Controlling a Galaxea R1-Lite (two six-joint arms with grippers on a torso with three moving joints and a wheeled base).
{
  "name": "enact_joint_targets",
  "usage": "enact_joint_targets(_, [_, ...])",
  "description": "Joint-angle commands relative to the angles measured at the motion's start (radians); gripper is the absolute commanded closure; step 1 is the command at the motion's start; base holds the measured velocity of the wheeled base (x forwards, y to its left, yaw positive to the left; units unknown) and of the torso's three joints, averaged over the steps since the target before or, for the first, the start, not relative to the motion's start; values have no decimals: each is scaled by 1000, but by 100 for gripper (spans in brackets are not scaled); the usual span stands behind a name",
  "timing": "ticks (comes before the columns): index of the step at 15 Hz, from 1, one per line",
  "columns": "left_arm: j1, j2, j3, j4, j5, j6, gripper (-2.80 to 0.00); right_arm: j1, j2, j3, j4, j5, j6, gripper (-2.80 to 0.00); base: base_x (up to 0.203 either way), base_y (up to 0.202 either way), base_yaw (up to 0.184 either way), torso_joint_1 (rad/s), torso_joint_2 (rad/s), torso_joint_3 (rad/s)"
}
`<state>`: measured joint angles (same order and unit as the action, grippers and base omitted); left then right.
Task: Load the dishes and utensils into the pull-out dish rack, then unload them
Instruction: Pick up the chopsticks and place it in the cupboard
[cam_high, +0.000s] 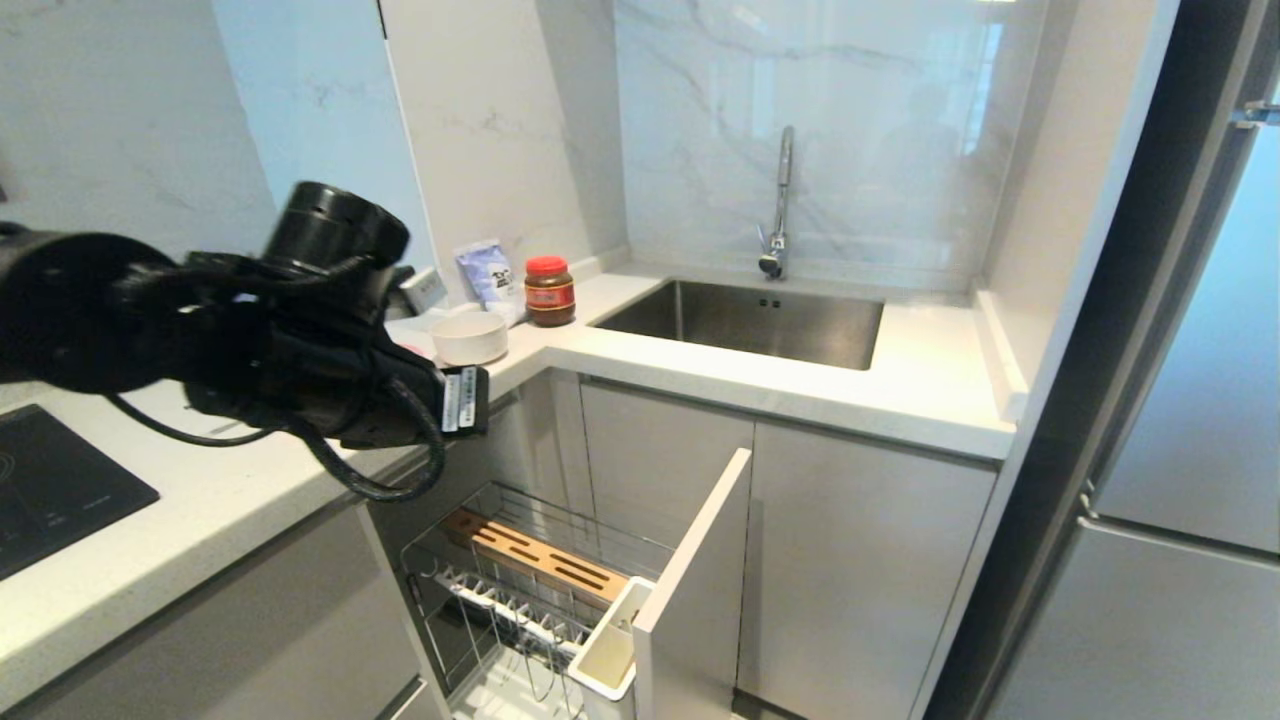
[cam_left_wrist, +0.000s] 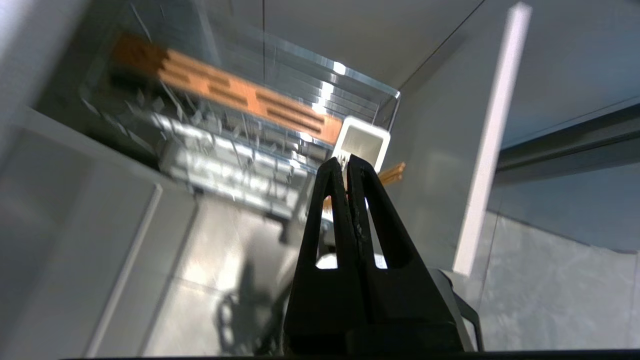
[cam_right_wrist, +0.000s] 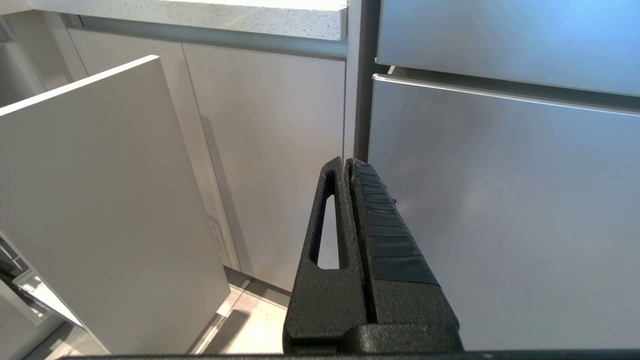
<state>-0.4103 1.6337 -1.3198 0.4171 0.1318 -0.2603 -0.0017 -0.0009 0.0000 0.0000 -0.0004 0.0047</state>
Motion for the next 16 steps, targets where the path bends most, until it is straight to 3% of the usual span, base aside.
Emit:
enact_joint_targets(1, [28,-239,41,-6,-13,85,0,0,-4,2,0,0,0,0,0,0,0,0,0,0])
enact_joint_targets(4, [181,-490,93,-20,-100,305,0,0,-4,2,0,-1,0,0,0,0,0,0,0,0])
enact_joint_targets(6, [292,-653,136,-31,-150,371,0,0,-4,2,0,0,0,0,0,0,0,0,0,0])
enact_joint_targets(9, [375,-942,303,-41,-186,401,0,0,-4,2,0,0,0,0,0,0,0,0,0,0])
enact_joint_targets(12, [394,-1264,550,-65,-145,391,0,0,-4,2,0,0,0,0,0,0,0,0,0,0])
enact_joint_targets(16, [403,-1605,988,-249,-107,395,0,0,-4,2,0,0,0,0,0,0,0,0,0,0])
